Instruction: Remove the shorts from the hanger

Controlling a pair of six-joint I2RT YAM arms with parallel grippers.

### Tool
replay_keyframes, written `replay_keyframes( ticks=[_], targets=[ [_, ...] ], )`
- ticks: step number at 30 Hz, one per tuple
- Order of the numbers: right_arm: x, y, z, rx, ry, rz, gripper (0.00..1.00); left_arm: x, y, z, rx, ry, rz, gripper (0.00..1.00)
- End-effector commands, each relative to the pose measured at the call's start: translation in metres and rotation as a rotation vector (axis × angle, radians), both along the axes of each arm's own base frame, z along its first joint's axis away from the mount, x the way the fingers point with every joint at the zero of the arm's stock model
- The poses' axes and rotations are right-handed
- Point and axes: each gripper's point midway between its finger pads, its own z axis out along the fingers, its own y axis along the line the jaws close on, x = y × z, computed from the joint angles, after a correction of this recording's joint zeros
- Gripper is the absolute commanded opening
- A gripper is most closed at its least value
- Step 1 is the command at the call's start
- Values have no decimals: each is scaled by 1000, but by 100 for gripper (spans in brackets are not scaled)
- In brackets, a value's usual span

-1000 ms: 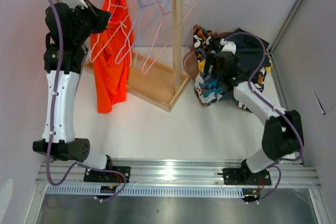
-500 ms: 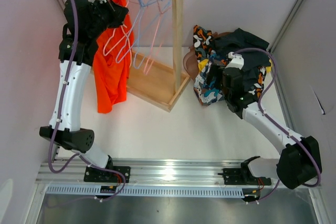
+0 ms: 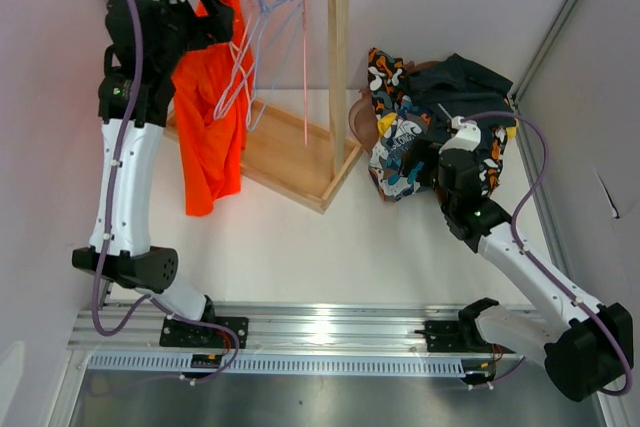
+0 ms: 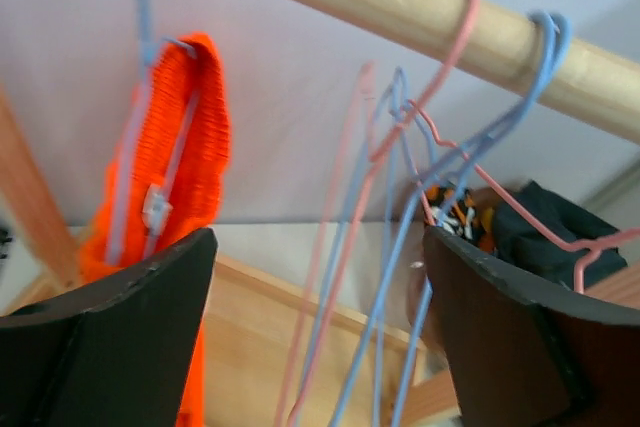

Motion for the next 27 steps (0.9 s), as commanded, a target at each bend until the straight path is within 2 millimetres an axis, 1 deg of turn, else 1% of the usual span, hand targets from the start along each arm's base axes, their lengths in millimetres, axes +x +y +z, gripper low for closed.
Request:
replay_keyframes(
  ticks=[1,2,4,5,6,7,9,10,12,13,14,15,16,17,18,19,20,21,24,25,27],
  targets=[
    [-13,0,5,27,-14,-4,99,-28,55,56,1,-145,158,96],
    [-16,0,5,26,-12,-3,99,-28,61,57,-4,-144,170,99],
    [-22,0,3,18,-3,4,99,-22,76,52,-5,-129,206,99],
    [-24,1,3,16,-4,9,99,-20,80,51,-3,-127,214,99],
    [-28,1,3,16,-6,11,99,-13,83,46,2,-119,220,99],
    [-30,0,1,9,1,13,99,-10,94,45,4,-117,241,99],
    [-34,-2,-1,2,7,16,99,-2,100,42,2,-119,246,99],
    [-37,-3,-2,-3,10,15,99,9,101,36,2,-108,229,99],
    [-40,-5,-3,-8,11,13,99,18,103,37,-9,-113,221,99],
    [-40,-6,-4,-11,14,8,100,32,102,29,-11,-96,204,99],
    [-41,-6,-4,-14,13,13,100,39,100,24,-15,-88,195,98],
    [-41,-7,-5,-20,18,12,99,41,100,32,-17,-107,189,98],
    [-41,-7,-5,-22,19,13,99,49,99,26,-18,-97,182,97],
    [-41,-6,-4,-25,17,15,99,65,98,10,-18,-64,166,97],
    [-41,-7,-4,-25,17,12,100,72,95,4,-23,-53,152,97],
    [-41,-8,-5,-29,19,10,99,73,93,13,-28,-76,141,96],
    [-41,-8,-6,-29,19,10,99,86,89,-2,-42,-43,109,96],
    [-41,-8,-7,-31,22,7,99,88,87,-2,-46,-45,94,96],
    [-41,-9,-10,-30,26,-1,99,98,85,-15,-63,-16,87,86],
    [-41,-9,-11,-27,27,-2,100,100,86,-18,-64,-10,88,76],
    [-41,-9,-13,-26,31,-1,100,102,86,-21,-62,-6,88,64]
  ],
)
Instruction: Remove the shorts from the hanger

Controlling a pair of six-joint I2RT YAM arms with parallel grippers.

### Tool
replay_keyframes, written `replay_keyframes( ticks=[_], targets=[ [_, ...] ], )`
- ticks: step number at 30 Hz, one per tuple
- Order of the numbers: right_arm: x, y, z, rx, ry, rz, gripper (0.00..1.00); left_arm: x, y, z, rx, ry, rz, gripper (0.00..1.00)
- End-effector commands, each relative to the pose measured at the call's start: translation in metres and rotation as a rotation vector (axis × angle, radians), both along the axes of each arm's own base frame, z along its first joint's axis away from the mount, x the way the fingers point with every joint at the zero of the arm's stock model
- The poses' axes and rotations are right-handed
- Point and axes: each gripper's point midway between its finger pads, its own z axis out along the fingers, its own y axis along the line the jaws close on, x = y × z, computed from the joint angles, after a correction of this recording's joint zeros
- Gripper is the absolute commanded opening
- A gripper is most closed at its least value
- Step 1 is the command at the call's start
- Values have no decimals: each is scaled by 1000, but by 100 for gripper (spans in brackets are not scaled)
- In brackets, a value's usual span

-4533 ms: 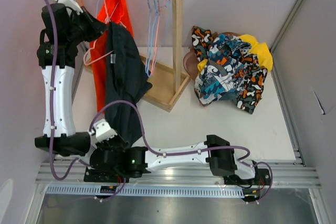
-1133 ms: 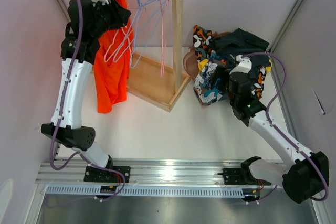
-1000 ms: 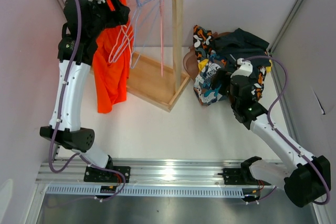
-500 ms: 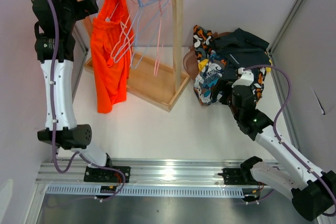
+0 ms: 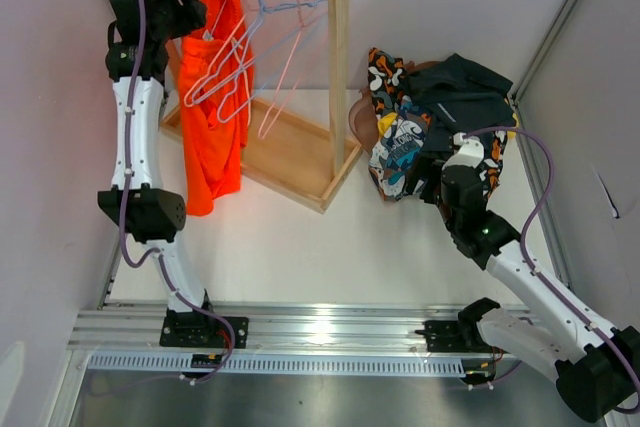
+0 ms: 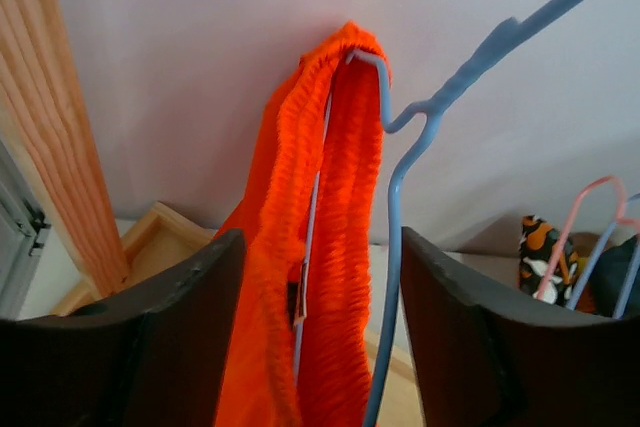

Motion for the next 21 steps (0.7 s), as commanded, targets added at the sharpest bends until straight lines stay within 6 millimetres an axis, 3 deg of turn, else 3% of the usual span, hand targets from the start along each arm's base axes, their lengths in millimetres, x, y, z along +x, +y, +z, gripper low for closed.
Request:
replay_keyframes(
  ticks=[1,2,3,4,5,6,8,11,15,18,19,20,21],
  targets=[
    [-1,-2,2,2,-18,-14,99,-13,-2,37,-6,-90,-28,62],
    [-1,-3,2,2,-17,-16,100,-13,-2,37,-1,-92,-30,57],
    [-1,-3,1,2,-17,-18,99,-13,-3,35,-1,-85,-33,43],
    [0,-3,0,2,-16,-18,99,-12,-2,34,1,-82,-30,37],
    [0,-2,0,3,-17,-15,99,-12,-2,33,1,-80,-28,26],
    [0,-2,-1,5,-15,-16,99,-12,-2,33,1,-79,-27,9],
    [0,0,-2,6,-12,-10,100,-15,-2,35,1,-82,-27,0],
    [0,1,-3,13,-12,-9,99,-24,-6,50,0,-113,-45,0],
    [1,10,10,15,-52,15,99,-49,-14,87,-2,-190,-75,0],
    [-3,41,46,7,-152,127,100,-76,-17,118,-1,-258,-78,0],
    [-11,65,57,6,-182,201,99,-82,-17,124,-2,-271,-82,0],
    [-13,79,85,1,-255,244,99,-95,-19,136,-2,-298,-87,0],
    [-18,92,97,-7,-277,280,99,-101,-20,141,-4,-308,-90,0]
  ],
)
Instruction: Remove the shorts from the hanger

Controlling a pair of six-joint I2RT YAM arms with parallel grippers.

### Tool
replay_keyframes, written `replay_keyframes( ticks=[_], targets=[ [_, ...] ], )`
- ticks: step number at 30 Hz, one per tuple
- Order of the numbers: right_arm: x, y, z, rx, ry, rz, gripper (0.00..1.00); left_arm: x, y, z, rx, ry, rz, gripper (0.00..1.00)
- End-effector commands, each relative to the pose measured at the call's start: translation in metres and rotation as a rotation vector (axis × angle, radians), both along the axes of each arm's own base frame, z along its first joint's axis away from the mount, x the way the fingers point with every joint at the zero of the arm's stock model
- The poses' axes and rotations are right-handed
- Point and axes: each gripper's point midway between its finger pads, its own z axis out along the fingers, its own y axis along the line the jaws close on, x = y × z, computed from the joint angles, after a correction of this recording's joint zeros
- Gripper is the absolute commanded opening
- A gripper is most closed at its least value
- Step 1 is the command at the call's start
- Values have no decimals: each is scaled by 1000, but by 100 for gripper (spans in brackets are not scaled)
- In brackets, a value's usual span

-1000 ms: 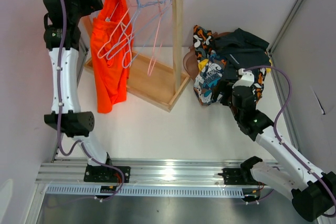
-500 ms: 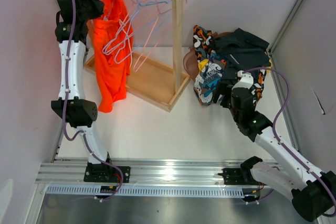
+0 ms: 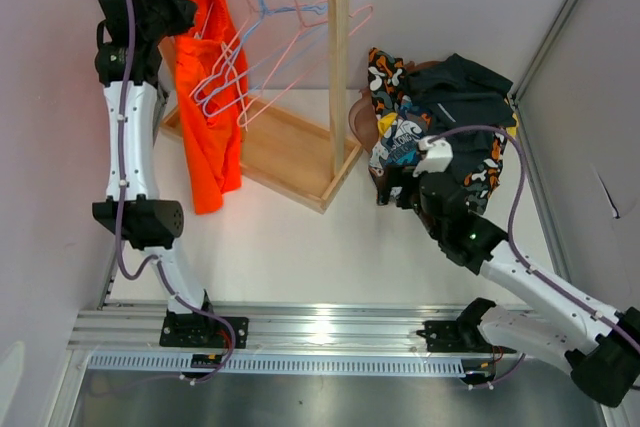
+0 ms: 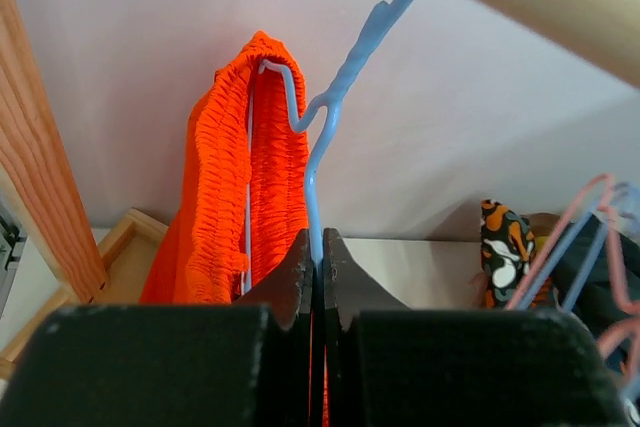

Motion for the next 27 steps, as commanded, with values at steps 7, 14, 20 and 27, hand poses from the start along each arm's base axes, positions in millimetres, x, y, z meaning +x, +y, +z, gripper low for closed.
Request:
replay_keyframes(
  ticks=[7,14,20,27],
  targets=[
    [-48,173,200,87,-431,401,99,-117,-9,132,-13,-288,-15,0],
    [-96,310,237,122,-468,605,99,-136,-7,102,-13,-204,6,0],
    [-132,392,237,131,-476,691,99,-163,-16,103,-24,-210,-29,0],
    [-127,424,211,112,-421,662,99,-185,-18,108,-14,-213,-36,0]
  ],
)
